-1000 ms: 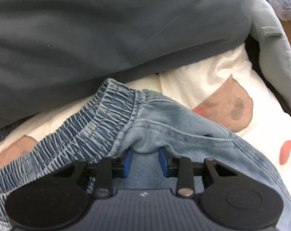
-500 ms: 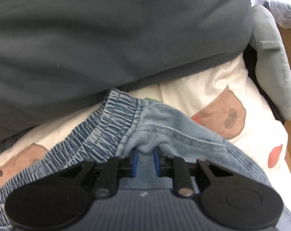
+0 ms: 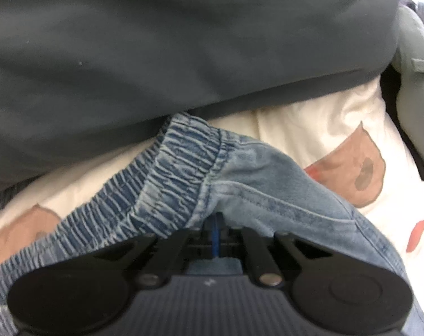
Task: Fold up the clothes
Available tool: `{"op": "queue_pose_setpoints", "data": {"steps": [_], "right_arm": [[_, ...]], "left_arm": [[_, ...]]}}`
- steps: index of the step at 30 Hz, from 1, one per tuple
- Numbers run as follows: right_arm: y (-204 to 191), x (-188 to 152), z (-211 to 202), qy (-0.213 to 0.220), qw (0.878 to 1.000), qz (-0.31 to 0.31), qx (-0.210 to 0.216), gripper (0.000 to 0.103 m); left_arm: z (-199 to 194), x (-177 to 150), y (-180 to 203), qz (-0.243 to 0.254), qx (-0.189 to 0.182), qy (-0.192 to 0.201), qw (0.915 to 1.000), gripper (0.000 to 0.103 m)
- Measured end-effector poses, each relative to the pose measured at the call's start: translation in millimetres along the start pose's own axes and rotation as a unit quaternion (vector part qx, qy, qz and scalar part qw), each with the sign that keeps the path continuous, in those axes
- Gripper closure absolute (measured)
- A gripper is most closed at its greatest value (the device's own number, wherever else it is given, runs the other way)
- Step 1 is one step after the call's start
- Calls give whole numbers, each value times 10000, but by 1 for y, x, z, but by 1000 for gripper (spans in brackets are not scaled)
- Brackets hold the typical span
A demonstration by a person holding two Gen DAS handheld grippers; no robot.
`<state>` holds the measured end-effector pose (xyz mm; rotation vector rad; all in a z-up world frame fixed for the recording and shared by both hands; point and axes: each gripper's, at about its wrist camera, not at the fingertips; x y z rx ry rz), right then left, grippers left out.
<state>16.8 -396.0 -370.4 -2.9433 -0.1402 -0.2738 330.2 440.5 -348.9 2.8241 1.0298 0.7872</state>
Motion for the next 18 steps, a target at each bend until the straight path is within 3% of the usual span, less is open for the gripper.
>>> {"op": "queue_pose_setpoints", "data": {"steps": [2,4,6,9,18], "right_arm": [[0,0,0,20,10000,-4,-5,47],[3,-2,-2,40,10000,-10,-1,47],[5,-2,-2,73,10000,6,15,47],[7,-3,-8,160,9999,-14,7,47],[11,-8,-28,414,9990,-138,22,48]], "left_arm": [[-7,0,7,277,16,-135,9995,97],[-20,-4,9,292,-225,-175,9992,75],[-35,-13,8,360,-577,-108,9976,67],[-48,-27,3,664,-509,-116,9964,68],[-46,-22,-27,223,-135,20,9997,73]]}}
Point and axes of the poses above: each gripper's, at about its wrist camera, not at the fingertips, and z roughly the way its jaws point, y to its right, x to its top, and after that the axes turned 5 degrees about y, right-handed
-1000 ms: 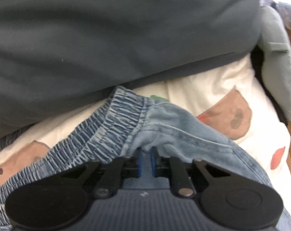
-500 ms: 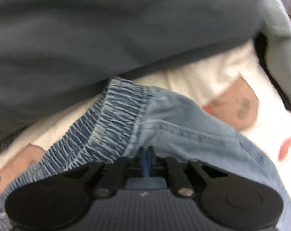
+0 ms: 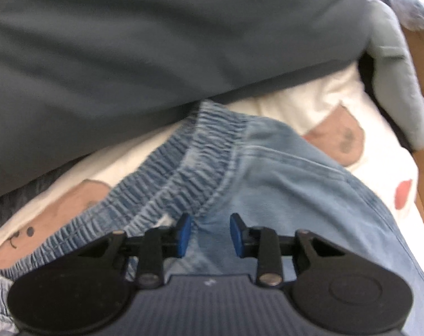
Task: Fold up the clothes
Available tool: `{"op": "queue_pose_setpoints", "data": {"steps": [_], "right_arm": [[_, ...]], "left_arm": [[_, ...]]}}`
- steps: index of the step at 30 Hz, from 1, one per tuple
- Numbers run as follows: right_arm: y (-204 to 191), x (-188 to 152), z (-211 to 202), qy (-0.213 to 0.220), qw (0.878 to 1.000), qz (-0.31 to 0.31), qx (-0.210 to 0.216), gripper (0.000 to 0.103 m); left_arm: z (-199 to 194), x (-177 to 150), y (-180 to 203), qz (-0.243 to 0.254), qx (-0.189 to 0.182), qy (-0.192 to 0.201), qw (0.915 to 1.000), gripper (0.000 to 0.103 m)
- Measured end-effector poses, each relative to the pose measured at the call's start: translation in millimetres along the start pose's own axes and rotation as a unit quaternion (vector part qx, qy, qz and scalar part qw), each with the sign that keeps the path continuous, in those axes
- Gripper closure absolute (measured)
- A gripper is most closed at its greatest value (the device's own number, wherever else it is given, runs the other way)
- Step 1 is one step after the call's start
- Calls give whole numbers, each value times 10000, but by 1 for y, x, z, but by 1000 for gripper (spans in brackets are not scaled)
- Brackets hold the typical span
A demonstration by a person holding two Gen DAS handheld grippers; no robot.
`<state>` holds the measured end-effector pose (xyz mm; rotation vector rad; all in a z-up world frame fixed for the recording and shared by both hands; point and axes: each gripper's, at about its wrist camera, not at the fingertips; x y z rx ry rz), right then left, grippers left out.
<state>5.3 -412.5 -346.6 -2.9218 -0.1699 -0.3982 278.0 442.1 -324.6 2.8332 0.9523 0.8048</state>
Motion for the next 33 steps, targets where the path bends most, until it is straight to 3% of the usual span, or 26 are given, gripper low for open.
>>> {"op": "queue_pose_setpoints", "data": {"steps": [3,5,6,9,12,18,24,33], "right_arm": [[-1,-3,-4,-56,10000,-10,62,48],[-2,-5,-4,-115,9999,-15,50,48],[-2,-6,-4,-143,9999,-4,40,48],[-2,-11,-4,-225,9997,-1,17,48],[0,-14,-4,-259,9997,-6,25,48],[6,-18,-8,-206,9997,66,79,48],[9,-21,-15,-101,9997,39,223,48],[16,-31,-35,115,9992,124,351,48]], "left_arm": [[4,-3,-7,-69,39,12,10000,75],[9,-3,-11,-124,187,-3,9997,95],[12,-2,-15,-251,297,8,9992,100],[17,-1,-27,-614,158,-16,9980,100],[10,2,-25,-575,104,-80,9983,100],[-39,14,-30,-303,58,146,9994,74],[-95,25,-37,-5,27,428,9991,71],[-126,-38,-80,-39,242,36,9997,71]]}}
Point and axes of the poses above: each gripper's, at about its wrist camera, not at the fingertips, and z roughly the way its jaws point, y to its right, x to its top, and after that the axes turned 5 degrees about y, right-handed
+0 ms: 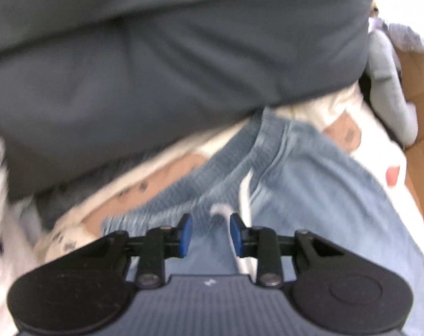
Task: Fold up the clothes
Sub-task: 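Move the left tool back to the leg seam and pinch it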
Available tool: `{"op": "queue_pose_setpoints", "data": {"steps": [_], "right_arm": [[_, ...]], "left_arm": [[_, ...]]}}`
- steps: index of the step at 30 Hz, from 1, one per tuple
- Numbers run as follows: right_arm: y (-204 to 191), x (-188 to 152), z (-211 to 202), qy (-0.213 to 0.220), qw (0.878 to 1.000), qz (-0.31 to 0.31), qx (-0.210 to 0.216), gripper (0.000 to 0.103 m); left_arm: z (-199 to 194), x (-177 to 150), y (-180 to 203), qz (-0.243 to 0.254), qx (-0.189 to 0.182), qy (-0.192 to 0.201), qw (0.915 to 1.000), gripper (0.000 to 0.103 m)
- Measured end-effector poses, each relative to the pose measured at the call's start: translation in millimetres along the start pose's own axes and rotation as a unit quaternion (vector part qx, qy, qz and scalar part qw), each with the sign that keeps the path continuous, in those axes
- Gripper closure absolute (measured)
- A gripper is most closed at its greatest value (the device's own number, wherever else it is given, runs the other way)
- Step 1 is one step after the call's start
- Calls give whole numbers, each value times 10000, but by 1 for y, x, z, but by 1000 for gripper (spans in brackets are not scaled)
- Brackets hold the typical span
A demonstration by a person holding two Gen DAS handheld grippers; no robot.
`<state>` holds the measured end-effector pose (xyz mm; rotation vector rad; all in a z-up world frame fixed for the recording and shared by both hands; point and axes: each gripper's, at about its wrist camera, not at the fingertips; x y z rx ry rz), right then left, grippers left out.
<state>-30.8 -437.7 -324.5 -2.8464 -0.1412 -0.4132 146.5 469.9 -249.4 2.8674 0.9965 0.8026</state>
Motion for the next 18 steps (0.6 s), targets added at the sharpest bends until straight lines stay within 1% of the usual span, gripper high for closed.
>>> {"op": "queue_pose_setpoints", "data": {"steps": [6,12,13,18], "right_arm": [[7,-8,-16,61,10000,52,-21,48],[11,-17,-30,72,9999,135,-77,48],[11,-18,-31,65,9998,156,-89,48],[8,-25,-37,-32,9999,118,-111,47]], "left_arm": [[-10,-50,-24,-194,-20,-246,9995,73],[-28,-98,-28,-254,74,-255,9993,74],[-26,-104,-28,-259,45,-321,9991,74],[-12,-121,-35,-157,219,-614,9977,75]]}}
Point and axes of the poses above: each gripper's, at about its wrist camera, not at the fingertips, and z roughly the way its jaws point, y to its right, x to its top, and after that the axes turned 5 degrees about y, right-handed
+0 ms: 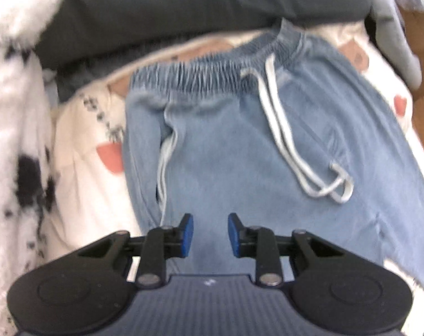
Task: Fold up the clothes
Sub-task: 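Move the left tool back to the leg seam and pinch it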
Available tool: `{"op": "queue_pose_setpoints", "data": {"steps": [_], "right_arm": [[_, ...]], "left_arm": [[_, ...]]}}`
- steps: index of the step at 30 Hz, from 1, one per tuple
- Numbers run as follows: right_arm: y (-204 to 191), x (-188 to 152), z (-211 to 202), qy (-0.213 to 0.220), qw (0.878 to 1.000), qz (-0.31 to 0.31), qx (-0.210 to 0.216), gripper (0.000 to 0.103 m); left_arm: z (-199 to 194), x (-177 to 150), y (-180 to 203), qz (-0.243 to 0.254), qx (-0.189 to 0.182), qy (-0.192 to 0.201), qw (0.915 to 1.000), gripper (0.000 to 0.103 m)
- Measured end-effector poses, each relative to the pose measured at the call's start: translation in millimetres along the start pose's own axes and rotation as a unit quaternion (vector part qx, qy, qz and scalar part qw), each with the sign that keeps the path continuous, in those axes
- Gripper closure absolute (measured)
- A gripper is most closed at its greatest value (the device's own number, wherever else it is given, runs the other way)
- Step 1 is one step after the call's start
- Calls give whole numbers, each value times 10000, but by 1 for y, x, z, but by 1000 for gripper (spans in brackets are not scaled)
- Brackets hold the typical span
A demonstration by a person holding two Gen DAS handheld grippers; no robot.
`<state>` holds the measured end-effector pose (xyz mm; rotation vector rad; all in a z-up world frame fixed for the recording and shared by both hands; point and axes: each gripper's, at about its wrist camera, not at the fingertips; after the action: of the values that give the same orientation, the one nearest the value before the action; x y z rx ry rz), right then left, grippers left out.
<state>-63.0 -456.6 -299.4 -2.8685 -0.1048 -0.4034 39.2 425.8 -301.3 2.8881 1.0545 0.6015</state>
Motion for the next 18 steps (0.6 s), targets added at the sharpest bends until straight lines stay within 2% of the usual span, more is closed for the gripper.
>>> {"op": "queue_pose_setpoints", "data": {"steps": [3,5,6,9,11,15,18], "right_arm": [[-1,-2,-3,-33,10000,-19,-27,47],[0,-4,-5,-43,10000,-11,-36,47],[0,-4,-6,-47,10000,-8,-41,47],[0,-6,-9,-62,10000,3,-55,47],[2,-7,-11,-55,10000,33,-68,47],[9,-9,-13,-26,9998,159,-108,47],[15,-9,-15,-3,9996,258,-132,47]], "left_arm": [[10,-9,-4,58,111,-173,9998,76],[16,-15,-7,95,187,-284,9994,84],[18,-15,-11,98,239,-297,9992,92],[13,-13,-19,-13,150,-258,9996,93],[2,-15,-21,-73,26,-183,9998,87],[-17,-27,-26,-168,-116,-46,9998,59],[-25,-38,-32,-355,-268,-14,9990,57]]}}
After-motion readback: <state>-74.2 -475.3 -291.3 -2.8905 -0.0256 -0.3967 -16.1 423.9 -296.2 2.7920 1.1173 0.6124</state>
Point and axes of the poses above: each gripper's, at about its wrist camera, not at the fingertips, and z roughly the way its jaws point, y to its right, x to its top, and after that the axes turned 5 degrees about y, right-handed
